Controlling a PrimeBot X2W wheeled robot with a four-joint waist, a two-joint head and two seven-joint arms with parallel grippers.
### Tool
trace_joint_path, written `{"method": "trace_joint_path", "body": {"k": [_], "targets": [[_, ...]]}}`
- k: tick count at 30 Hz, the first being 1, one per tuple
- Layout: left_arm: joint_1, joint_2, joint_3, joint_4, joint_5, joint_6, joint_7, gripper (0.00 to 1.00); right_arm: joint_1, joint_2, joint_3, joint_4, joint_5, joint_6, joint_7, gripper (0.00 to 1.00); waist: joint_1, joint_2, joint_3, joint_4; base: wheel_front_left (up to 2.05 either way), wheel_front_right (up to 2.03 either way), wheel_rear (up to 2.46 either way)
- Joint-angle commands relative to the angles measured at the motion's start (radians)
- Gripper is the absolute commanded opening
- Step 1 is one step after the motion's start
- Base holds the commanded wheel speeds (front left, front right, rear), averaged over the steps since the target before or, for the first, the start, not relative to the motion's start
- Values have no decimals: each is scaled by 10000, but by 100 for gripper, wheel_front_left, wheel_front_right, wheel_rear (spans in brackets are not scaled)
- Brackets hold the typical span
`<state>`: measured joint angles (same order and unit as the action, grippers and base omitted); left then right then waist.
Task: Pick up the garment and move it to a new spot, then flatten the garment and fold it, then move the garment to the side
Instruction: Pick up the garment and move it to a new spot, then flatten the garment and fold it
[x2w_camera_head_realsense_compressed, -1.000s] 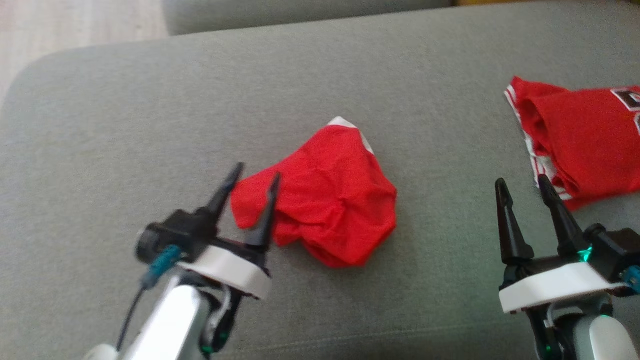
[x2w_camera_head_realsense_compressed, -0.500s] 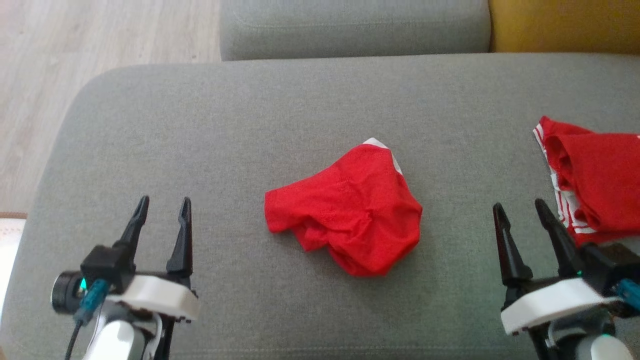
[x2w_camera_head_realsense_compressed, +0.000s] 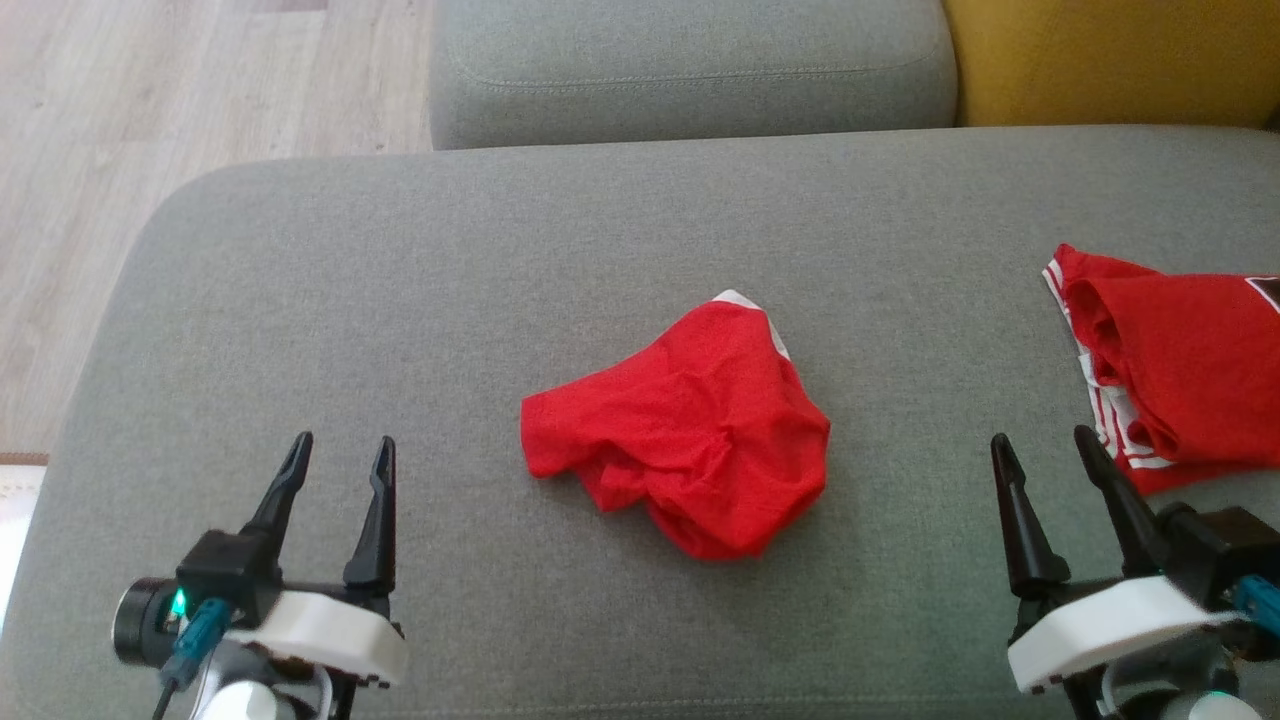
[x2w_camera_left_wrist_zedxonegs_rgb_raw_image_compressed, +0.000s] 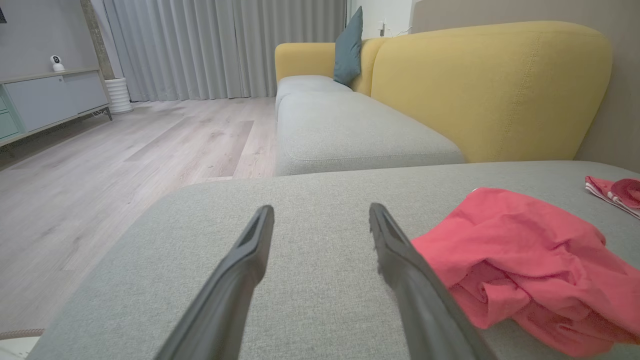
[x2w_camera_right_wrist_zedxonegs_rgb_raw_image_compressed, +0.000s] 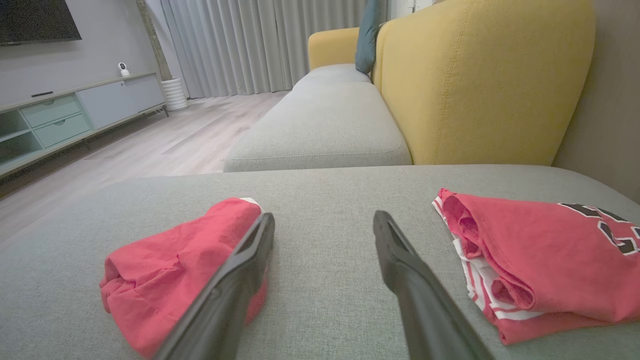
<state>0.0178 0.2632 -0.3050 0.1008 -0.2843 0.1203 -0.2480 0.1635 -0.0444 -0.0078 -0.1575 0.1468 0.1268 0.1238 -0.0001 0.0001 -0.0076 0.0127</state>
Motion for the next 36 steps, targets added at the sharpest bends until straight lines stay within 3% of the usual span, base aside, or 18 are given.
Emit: {"method": "trace_joint_path", "body": {"k": [1,21,28,36], "targets": [[-363,256,406,-373,13,62,-30,100,-175,-59,196,-422,19,39,0,100,1,-1,6,-1,0,0,0],[-653,265,244,-553,-4,113,-36,100,-353,-58,123,273,-63,39,313,100,1,-1,408,257,0,0,0],[-1195,82,88,-552,30,-26,-79,100,-1307,-58,489,1791,-36,39,308,100,1,-1,1088,573,0,0,0],[-1904,-207,-140,-321,120,-317,-121,100,-2952,-58,1530,4294,893,39,-216,100,1,-1,1774,964,0,0,0]]}}
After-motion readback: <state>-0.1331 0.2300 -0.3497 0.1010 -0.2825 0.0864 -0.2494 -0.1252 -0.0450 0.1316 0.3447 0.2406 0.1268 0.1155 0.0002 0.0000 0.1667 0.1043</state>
